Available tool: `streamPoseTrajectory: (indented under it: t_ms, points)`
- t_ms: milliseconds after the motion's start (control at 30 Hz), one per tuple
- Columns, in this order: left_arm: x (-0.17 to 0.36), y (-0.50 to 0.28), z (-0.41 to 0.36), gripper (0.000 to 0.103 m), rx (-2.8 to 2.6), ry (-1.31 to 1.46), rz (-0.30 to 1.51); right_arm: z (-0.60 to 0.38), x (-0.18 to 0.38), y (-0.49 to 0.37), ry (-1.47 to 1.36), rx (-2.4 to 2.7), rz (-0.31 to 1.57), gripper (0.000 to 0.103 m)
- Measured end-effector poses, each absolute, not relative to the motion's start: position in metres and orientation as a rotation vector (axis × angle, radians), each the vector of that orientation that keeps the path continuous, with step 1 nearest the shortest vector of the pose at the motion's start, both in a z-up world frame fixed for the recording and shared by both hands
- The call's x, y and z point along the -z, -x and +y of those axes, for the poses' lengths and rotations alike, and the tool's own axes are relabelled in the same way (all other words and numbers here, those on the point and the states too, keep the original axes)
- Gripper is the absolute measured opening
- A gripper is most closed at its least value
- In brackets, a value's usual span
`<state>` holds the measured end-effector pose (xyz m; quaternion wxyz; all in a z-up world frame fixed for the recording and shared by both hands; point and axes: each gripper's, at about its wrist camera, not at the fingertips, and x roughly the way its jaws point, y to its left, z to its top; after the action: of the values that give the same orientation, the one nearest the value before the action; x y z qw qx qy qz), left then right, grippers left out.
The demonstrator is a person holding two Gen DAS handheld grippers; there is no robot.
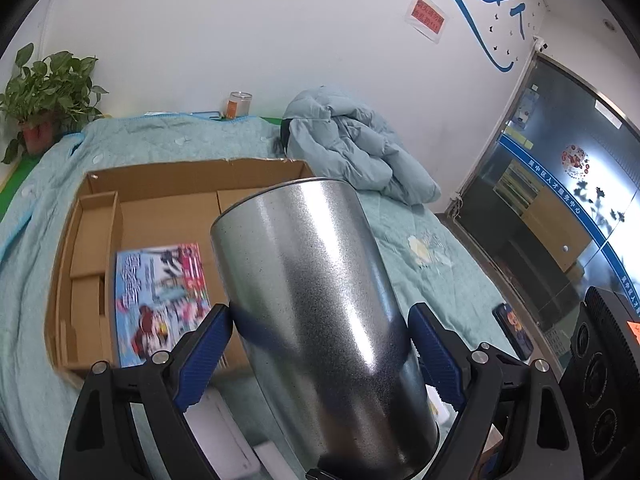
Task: Organize rigid objects
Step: 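Lift the silver tumbler with the left gripper over the cardboard box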
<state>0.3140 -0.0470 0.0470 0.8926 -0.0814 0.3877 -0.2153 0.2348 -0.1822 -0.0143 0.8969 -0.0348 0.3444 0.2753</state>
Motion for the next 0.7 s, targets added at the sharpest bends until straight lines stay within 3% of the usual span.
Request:
streamPoseTrajectory:
  t_ms: [300, 700]
  points:
    - [-0.035, -0.412, -0.033, 0.088, 0.430, 0.196, 0.895, -0.162, 0.009, -0.313, 0.040, -0.588, 0.819, 0.087]
    - [0.092, -0.480, -0.036, 0.087, 0.483, 0.246, 1.120, -0.158, 0.098, -0.356, -0.002, -0.520, 1.100, 0.087]
